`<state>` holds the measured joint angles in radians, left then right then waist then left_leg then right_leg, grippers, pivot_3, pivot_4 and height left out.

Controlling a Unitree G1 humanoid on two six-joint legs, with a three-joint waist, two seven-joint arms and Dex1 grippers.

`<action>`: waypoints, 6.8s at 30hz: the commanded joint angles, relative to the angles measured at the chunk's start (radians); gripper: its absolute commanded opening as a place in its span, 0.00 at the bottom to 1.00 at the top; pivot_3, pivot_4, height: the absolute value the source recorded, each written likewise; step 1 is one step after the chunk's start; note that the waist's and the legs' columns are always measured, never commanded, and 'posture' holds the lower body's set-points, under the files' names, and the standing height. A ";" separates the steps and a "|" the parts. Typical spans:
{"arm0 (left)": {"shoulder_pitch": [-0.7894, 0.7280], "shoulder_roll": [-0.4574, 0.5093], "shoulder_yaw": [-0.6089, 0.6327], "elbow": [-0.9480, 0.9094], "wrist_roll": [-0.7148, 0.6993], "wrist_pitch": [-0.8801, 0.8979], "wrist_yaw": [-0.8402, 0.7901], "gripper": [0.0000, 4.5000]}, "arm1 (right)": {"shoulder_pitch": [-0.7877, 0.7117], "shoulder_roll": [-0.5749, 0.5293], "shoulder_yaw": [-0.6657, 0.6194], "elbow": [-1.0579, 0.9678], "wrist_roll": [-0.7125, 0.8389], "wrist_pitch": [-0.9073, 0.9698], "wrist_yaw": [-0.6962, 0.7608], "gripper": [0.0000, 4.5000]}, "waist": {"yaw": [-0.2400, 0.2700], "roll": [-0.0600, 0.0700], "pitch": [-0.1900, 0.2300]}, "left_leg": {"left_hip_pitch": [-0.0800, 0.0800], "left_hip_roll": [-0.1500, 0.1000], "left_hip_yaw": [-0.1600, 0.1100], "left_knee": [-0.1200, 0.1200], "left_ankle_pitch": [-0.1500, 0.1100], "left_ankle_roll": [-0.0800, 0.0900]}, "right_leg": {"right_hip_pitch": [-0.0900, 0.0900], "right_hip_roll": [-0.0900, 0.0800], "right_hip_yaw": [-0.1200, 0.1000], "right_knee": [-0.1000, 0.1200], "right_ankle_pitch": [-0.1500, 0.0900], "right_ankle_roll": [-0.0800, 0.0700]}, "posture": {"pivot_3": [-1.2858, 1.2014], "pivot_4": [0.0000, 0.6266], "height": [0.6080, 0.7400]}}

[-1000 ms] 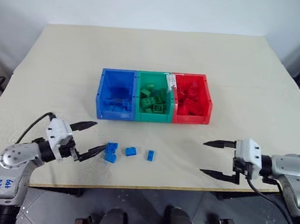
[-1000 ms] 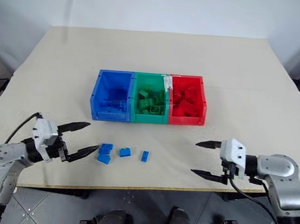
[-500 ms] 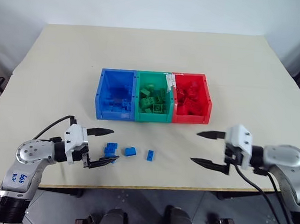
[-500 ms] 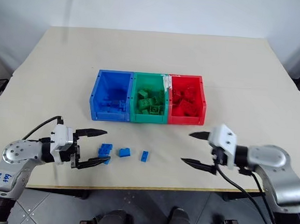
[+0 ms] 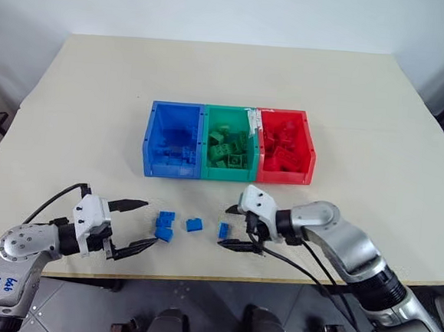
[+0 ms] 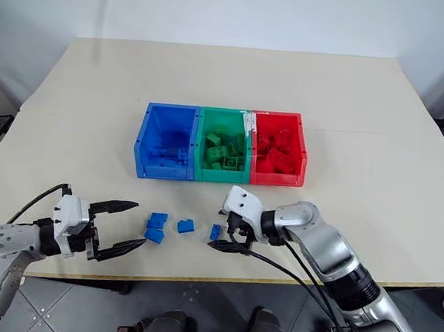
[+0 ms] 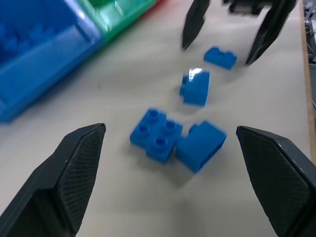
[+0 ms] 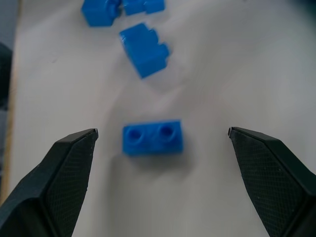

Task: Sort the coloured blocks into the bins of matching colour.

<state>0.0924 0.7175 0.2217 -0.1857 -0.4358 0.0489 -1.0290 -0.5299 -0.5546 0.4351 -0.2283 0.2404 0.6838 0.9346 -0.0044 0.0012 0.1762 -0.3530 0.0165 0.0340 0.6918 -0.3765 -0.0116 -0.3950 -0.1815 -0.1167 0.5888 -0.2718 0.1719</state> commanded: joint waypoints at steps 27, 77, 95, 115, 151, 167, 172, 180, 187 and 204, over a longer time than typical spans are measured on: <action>0.145 -0.093 0.168 -0.155 -0.058 0.057 0.193 1.00 | -0.606 0.532 -0.184 0.737 -0.063 -0.306 -0.228 0.32 | -0.038 0.000 0.000 | 0.001 0.001 0.000 -0.005 -0.001 -0.002 | -0.003 0.000 -0.003 0.003 0.000 0.000 | 0.52 0.24 1.00; -0.464 0.065 -0.495 -0.142 0.253 0.490 0.124 1.00 | 0.707 -0.187 -0.702 -0.324 0.266 -0.520 0.135 0.99 | 0.030 0.000 0.000 | 0.001 0.001 0.005 0.002 -0.002 0.000 | 0.000 0.000 -0.001 -0.001 0.000 -0.001 | 0.52 0.24 1.00; -0.621 -0.051 -0.552 0.041 0.264 0.407 -0.017 0.01 | 0.832 -0.203 -0.704 -0.437 0.272 -0.489 0.074 1.00 | 0.033 0.000 0.001 | 0.000 0.000 0.005 0.006 -0.003 0.002 | 0.002 0.000 -0.001 -0.001 0.001 -0.001 | 0.52 0.24 1.00; -0.578 -0.114 -0.550 0.083 0.350 0.178 -0.010 0.86 | 0.838 -0.245 -0.782 -0.379 0.276 -0.489 0.098 1.00 | 0.036 0.000 0.001 | 0.000 0.000 0.005 0.007 -0.003 0.003 | 0.002 0.000 -0.001 -0.001 0.001 -0.001 | 0.52 0.24 1.00; -0.715 -0.249 -0.101 0.293 0.159 0.242 0.328 0.34 | 0.444 -0.047 -0.565 -0.391 0.308 -0.415 -0.141 1.00 | 0.053 -0.002 0.000 | -0.001 -0.001 0.002 0.010 -0.003 0.003 | 0.003 -0.001 -0.003 0.000 0.002 0.001 | 0.52 0.24 1.00; -0.652 -0.090 -0.019 0.316 0.086 0.119 0.137 1.00 | 0.476 -0.084 -0.581 -0.365 0.313 -0.405 -0.110 1.00 | 0.002 -0.002 0.000 | 0.000 0.000 0.003 0.005 -0.003 0.003 | 0.000 -0.001 -0.003 0.001 0.002 0.002 | 0.52 0.24 1.00; -0.471 0.077 0.091 0.414 0.051 0.045 -0.055 1.00 | 0.452 -0.137 -0.537 -0.302 0.277 -0.452 0.002 1.00 | 0.002 -0.002 0.000 | 0.000 0.000 0.003 0.005 -0.003 0.003 | 0.001 -0.001 -0.003 0.000 0.002 0.002 | 0.52 0.24 1.00; -0.287 0.197 0.187 0.483 0.043 -0.057 -0.140 1.00 | 0.375 -0.159 -0.478 -0.217 0.257 -0.497 0.117 1.00 | 0.019 -0.002 0.001 | 0.000 0.000 0.003 0.006 -0.004 0.003 | 0.001 -0.001 -0.003 0.000 0.002 0.002 | 0.52 0.24 1.00; -0.163 0.237 0.083 0.215 0.068 0.014 -0.200 1.00 | 0.393 -0.200 -0.467 -0.211 0.250 -0.502 0.195 1.00 | 0.023 -0.002 0.001 | 0.000 0.000 0.004 0.006 -0.004 0.003 | 0.001 -0.001 -0.003 0.000 0.002 0.002 | 0.52 0.24 1.00; -0.159 0.194 -0.178 -0.141 0.135 0.222 -0.061 0.96 | 0.468 -0.223 -0.511 -0.207 0.226 -0.545 0.168 1.00 | 0.024 -0.002 0.001 | 0.000 0.001 0.005 0.006 -0.004 0.003 | 0.001 -0.001 -0.002 0.000 0.002 0.001 | 0.52 0.24 1.00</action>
<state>-0.0493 0.9258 0.0527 -0.3346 -0.3206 0.2933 -1.1150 -0.0703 -0.7814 -0.0497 -0.3955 0.4448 0.1369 1.1142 0.0198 -0.0009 0.1772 -0.3530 0.0172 0.0388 0.6977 -0.3809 -0.0081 -0.3943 -0.1823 -0.1189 0.5882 -0.2697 0.1733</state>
